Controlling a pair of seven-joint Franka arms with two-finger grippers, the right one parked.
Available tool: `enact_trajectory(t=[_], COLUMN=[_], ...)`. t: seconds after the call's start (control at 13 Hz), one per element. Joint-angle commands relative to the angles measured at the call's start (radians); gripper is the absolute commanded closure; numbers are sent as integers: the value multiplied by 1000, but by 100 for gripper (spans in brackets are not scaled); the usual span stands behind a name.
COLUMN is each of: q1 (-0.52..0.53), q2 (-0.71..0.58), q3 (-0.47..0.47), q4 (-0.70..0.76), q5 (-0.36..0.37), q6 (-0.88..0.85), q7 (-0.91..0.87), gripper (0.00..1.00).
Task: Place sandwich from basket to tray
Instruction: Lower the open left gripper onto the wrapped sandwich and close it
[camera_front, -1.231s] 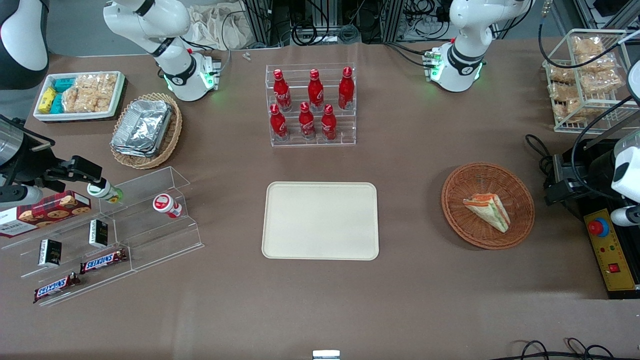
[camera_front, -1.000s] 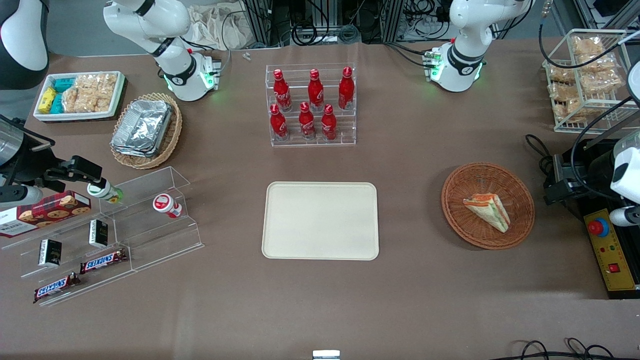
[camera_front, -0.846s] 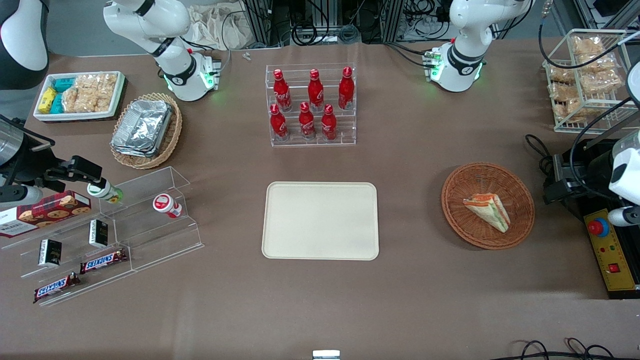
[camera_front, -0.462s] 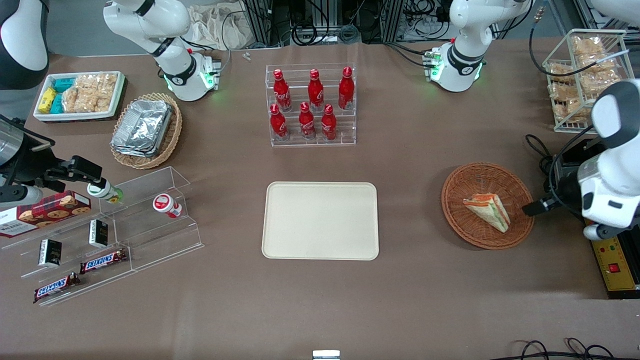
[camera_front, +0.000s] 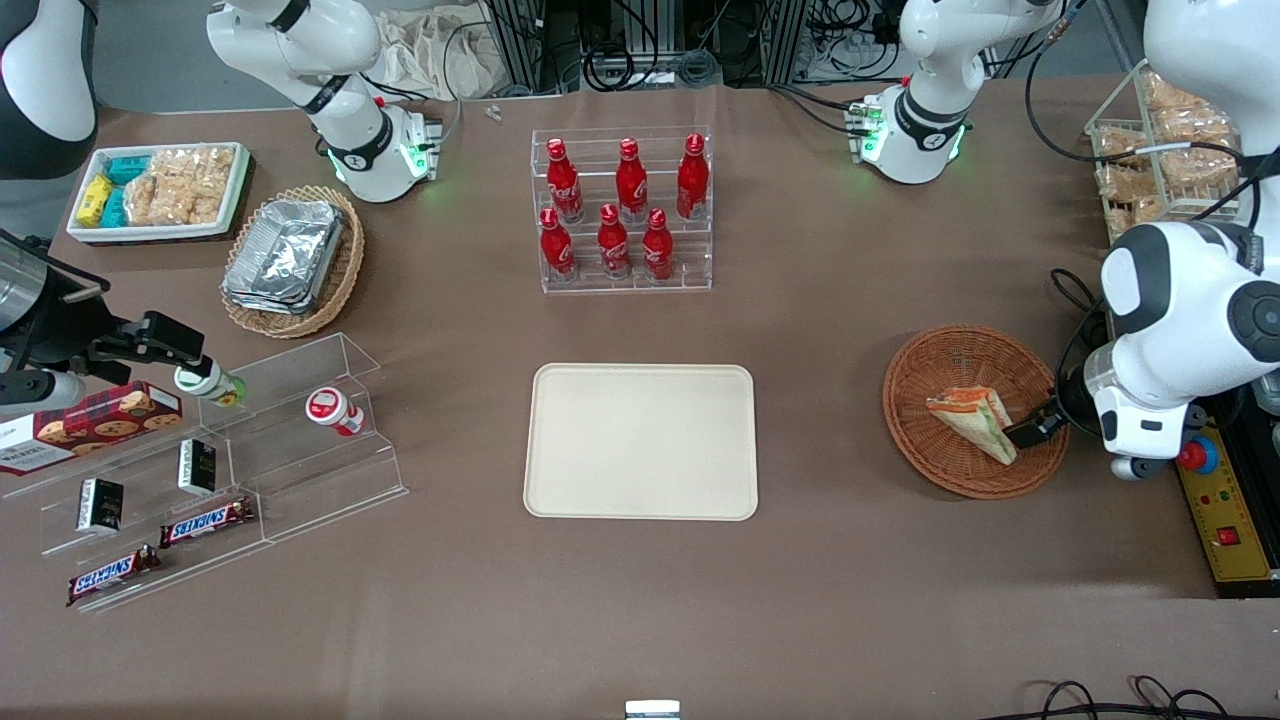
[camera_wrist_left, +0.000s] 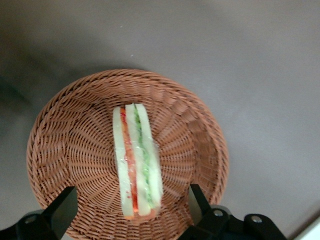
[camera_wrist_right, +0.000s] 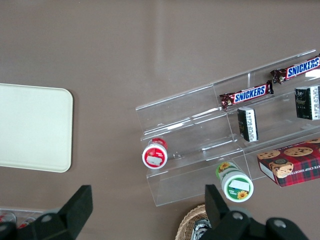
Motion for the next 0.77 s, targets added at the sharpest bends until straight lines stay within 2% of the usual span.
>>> enact_trajectory(t=[0.0,0.31,0.69], q1=[13,3,-25], q2=[-3,25,49], q3=[-9,-12,-17], q4=[-64,-139,-160], q5=[-18,-17,-18], q6=[66,203,240], q7=[-88,-186,-280], gripper=[1,1,1])
